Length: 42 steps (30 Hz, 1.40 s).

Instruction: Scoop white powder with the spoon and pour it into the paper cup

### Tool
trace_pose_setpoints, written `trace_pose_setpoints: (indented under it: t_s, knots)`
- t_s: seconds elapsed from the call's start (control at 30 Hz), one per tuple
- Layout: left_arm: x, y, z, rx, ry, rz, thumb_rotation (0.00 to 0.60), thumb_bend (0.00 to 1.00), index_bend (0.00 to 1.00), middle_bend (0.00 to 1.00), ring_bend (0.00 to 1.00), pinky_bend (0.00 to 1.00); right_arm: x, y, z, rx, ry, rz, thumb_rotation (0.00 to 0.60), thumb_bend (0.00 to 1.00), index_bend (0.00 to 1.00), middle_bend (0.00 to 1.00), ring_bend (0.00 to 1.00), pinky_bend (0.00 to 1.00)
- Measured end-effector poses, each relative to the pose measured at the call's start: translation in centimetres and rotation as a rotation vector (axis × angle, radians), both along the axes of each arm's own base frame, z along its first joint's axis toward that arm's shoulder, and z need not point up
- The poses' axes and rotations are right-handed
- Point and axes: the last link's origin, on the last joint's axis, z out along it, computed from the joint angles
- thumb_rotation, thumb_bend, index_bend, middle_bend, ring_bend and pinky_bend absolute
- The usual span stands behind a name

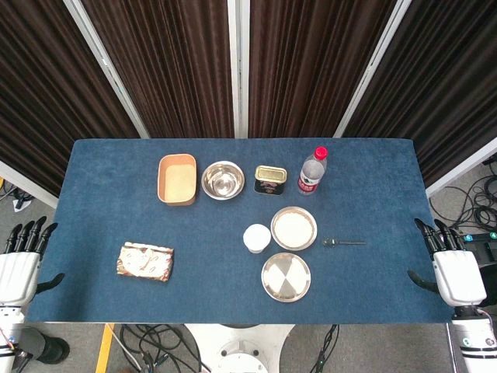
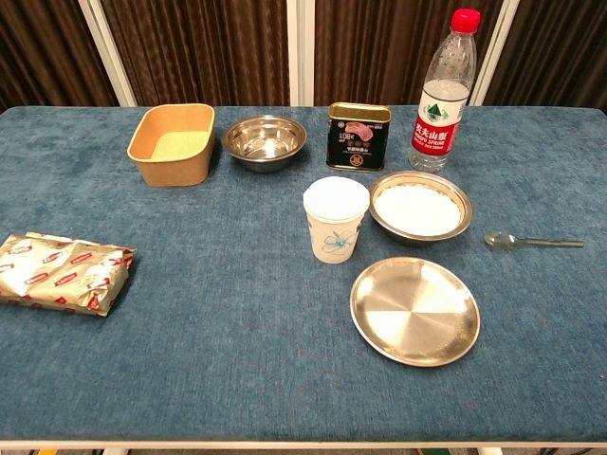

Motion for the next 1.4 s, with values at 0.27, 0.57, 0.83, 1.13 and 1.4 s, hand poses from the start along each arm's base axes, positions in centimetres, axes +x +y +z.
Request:
trace_pose_setpoints:
  t_s: [0.27, 0.57, 0.83, 1.13, 1.4]
  knots:
    - [0.0, -0.2, 0.0, 0.011, -0.006, -0.001, 0.6, 0.03, 0.16, 0.13, 0.06, 0.04, 0.3, 0.1, 0.1, 0.011, -0.015, 0.009, 0.6, 0.03, 0.03, 0.21, 0.07, 0.17]
    - [-0.1, -0.4, -0.2, 0.012, -0.015, -0.007, 0.6, 0.03, 0.16, 0.13, 0.06, 0.04, 1.1, -1.6, -1.1, 0.091, -0.027, 0.035, 0.6, 0.03, 0.23, 0.36, 0.11, 0.17]
    - [-0.4, -0.8, -0.2, 0.013, -0.025, 0.001, 0.6, 0.03, 0.15, 0.13, 0.06, 0.04, 2.2, -6.4, -5.6, 0.256, 0.011, 0.062, 0.6, 0.03, 0.32, 0.4, 0.11, 0.17]
    - [-0.3, -0.5, -0.3, 0.004, -0.032, 0.0, 0.6, 0.03, 0.15, 0.13, 0.06, 0.04, 1.6, -11.0, -11.3, 0.337, 0.116, 0.043, 0.6, 0.04, 0.4, 0.43, 0.11, 0.17]
    - [-0.5, -0.6, -0.5, -0.004, -0.04, 0.005, 0.6, 0.03, 0.16, 0.13, 0.06, 0.04, 0.5, -12.6, -13.7, 0.36, 0.16, 0.004, 0.6, 0.09, 0.45, 0.45, 0.13, 0.17]
